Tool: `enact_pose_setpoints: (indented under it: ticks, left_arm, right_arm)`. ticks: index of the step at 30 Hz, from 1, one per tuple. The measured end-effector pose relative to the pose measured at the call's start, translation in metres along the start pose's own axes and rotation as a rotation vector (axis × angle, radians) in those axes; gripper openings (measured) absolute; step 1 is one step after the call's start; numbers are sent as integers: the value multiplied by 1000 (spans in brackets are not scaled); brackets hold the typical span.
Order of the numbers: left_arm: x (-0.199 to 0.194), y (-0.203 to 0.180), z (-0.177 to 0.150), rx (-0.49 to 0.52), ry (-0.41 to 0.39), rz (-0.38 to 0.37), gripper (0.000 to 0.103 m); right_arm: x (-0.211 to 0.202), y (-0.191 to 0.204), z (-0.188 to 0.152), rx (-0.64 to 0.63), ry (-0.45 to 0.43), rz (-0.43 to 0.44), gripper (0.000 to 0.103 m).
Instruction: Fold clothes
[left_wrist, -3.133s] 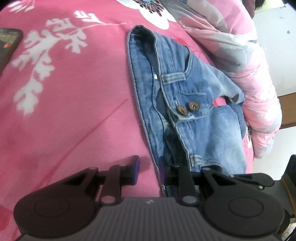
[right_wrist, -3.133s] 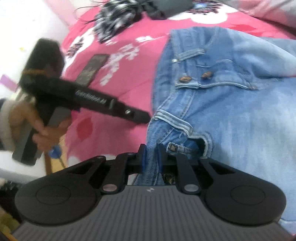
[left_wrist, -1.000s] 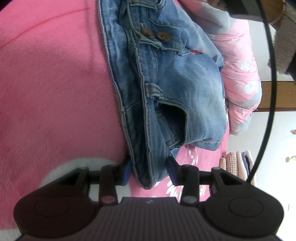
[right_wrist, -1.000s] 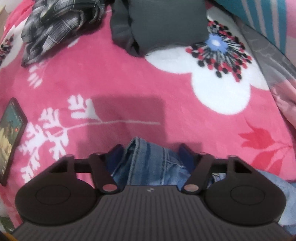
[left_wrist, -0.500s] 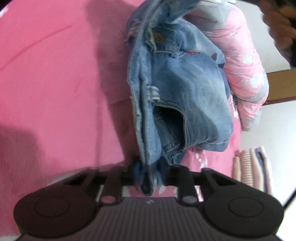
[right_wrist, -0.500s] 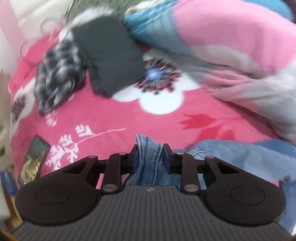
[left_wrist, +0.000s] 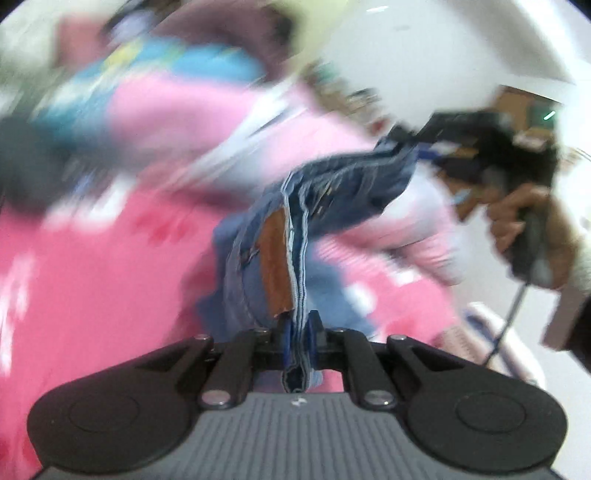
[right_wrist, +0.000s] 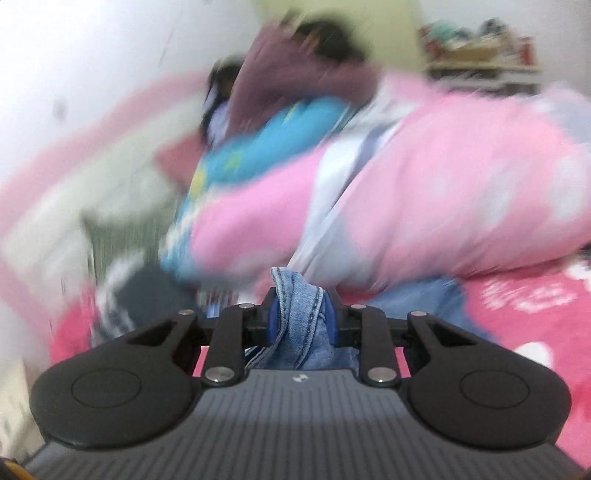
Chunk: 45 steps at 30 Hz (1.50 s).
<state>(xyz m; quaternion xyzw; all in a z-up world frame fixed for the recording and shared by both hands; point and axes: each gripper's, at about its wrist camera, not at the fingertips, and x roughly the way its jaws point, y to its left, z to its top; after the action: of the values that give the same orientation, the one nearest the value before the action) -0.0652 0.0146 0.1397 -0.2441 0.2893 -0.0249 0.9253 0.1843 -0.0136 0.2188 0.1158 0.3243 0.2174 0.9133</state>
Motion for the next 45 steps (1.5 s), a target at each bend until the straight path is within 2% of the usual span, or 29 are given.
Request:
enact_pose_setpoints:
  ticks: [3, 7, 12, 16, 21, 25, 27, 29, 34, 38, 41, 43, 45]
  left_arm:
    - [-19, -68, 36, 91, -76, -137, 9]
    - [-38, -146, 74, 124, -167, -354, 9]
    - [-51, -238, 100, 203, -288, -592, 9]
    - [-54, -298, 113, 201, -333, -763, 9]
    - [-46, -337, 126, 163, -374, -905, 9]
    - [-35, -336, 116, 137, -383, -909, 9]
    - [-31, -328, 103, 120, -364, -870, 9]
    - [-17, -313, 88, 103, -324, -792, 9]
    - [22, -247, 51, 45, -230, -560, 9]
    - [47, -161, 20, -43, -192, -394, 9]
    - [65, -93, -2, -123, -178, -284, 9]
    - [73, -38, -11, -187, -163, -207, 9]
    - [78, 15, -19, -244, -154, -128, 9]
  right_arm:
    - [-85, -42, 33, 101, -148, -29, 22]
    - [-204, -88, 68, 189, -346, -81, 22]
    - [-346, -110, 101, 148, -566, -136, 22]
    - [-438, -114, 127, 93, -689, -176, 22]
    - [-516, -124, 156, 24, -775, -216, 22]
    - [-538, -135, 177, -45, -778, -219, 22]
    - [-523, -144, 179, -62, -749, -202, 22]
    - [-496, -158, 175, -69, -706, -173, 22]
    - [-378, -190, 152, -2, -571, -85, 22]
    - [-246, -190, 120, 42, -419, -25, 22]
    - [-141, -173, 94, 34, -305, 15, 22]
    - [-75, -156, 76, 36, -229, 42, 22]
    - [-10, -122, 53, 13, -150, 76, 22]
